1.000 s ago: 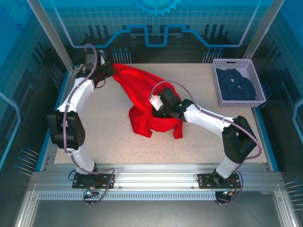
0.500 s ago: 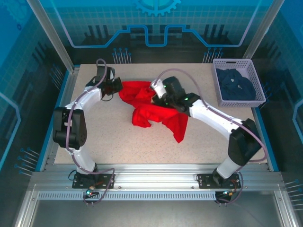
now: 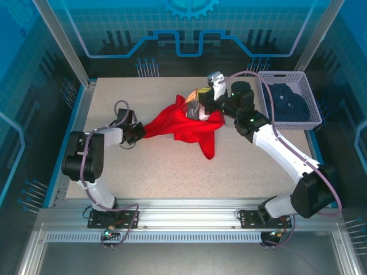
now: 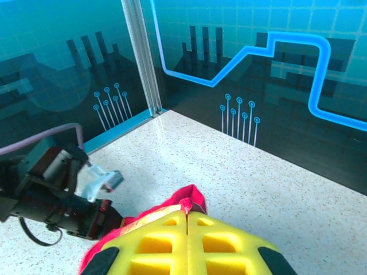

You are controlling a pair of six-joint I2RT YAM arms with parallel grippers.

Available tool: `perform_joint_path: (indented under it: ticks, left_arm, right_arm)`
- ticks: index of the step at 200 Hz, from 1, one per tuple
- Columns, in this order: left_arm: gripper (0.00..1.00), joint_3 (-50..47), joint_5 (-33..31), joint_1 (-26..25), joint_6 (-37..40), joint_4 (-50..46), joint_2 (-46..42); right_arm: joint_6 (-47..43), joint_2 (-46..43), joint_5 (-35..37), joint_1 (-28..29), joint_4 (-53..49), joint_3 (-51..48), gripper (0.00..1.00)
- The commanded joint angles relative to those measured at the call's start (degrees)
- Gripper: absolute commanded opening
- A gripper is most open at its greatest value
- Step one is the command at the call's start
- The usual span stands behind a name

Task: Fold the inside-out t-shirt

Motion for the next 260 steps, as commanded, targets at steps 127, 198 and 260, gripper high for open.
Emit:
perform_joint_path:
  ticks: [127,198,260]
  left_arm:
    - [0.85,0.94,22.5,-8.74,1.36,6.04,-16.83]
    - [0.27,19.52,17.74,-13.4,1.36,-0.03,6.33]
    - [0.0,7.0,9.45,-1.15,-12.91,13.11,0.95]
  right_arm:
    - [-6.17,-2.56,-14.65,-3.21,2.98,-7.33,0.0]
    - [-2.49,-4.39,-13.74,-3.28,5.23,-3.52,0.0]
    - [5.96,-14.21,-9.02,-8.02,3.05,-0.59,0.0]
